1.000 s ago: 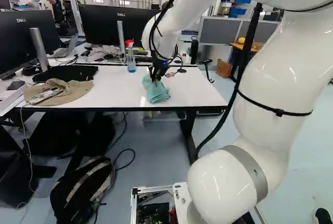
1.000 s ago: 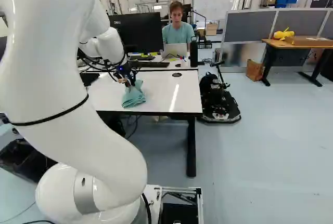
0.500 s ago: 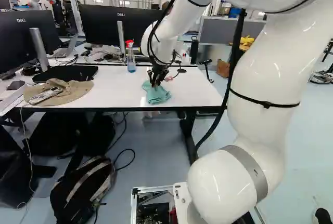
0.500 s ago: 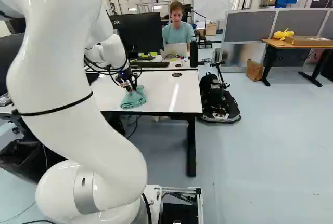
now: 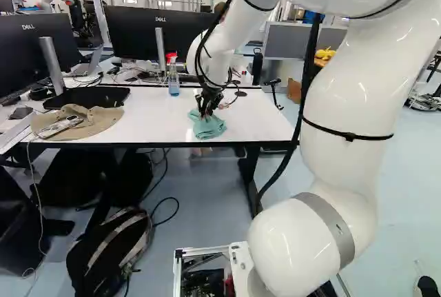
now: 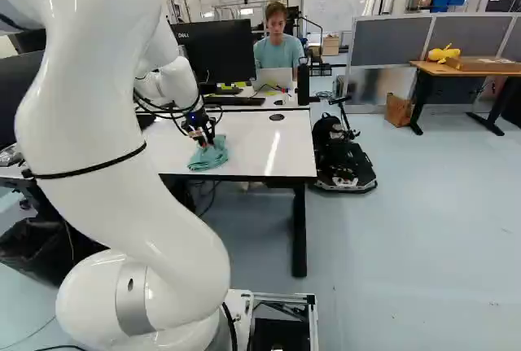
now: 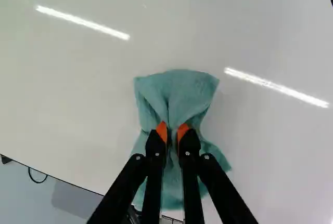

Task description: Clean the table with the green towel

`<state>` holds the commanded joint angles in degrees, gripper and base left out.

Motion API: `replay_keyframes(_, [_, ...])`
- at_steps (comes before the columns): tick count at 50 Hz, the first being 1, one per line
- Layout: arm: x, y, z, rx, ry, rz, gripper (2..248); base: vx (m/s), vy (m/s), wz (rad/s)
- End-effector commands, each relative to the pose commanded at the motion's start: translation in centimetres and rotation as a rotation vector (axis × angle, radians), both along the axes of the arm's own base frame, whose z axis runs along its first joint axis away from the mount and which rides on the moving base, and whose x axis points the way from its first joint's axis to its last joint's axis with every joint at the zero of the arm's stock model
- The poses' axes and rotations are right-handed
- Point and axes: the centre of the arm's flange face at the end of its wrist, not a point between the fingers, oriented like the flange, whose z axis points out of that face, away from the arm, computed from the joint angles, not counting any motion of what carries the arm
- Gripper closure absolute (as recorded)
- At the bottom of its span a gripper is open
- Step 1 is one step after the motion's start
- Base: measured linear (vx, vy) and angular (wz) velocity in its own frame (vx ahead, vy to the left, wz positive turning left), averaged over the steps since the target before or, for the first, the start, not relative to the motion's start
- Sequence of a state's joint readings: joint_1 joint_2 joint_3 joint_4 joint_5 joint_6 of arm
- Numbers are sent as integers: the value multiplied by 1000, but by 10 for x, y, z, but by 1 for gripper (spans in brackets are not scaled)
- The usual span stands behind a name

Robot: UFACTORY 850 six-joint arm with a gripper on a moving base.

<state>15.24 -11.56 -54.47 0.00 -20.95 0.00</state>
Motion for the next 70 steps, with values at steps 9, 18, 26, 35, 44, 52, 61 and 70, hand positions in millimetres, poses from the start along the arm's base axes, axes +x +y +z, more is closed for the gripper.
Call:
replay_keyframes(9, [-2, -1, -1, -8, 30, 0, 208, 0, 0, 0])
replay_keyframes(18, [-4, -1, -2, -14, 52, 0, 208, 0, 0, 0])
replay_keyframes(26, [-4, -1, -2, -14, 52, 1, 208, 0, 0, 0])
replay_keyframes(35, [-6, 11, -2, -15, 51, 24, 208, 0, 0, 0])
replay_keyframes(44, [-12, 26, -2, -16, 51, 57, 208, 0, 0, 0])
replay_keyframes(52, [-24, 35, -2, -17, 54, 80, 208, 0, 0, 0])
replay_keyframes(61, [-41, 37, -2, -19, 59, 95, 208, 0, 0, 0])
replay_keyframes(70, [-58, 36, -2, -21, 64, 107, 208, 0, 0, 0])
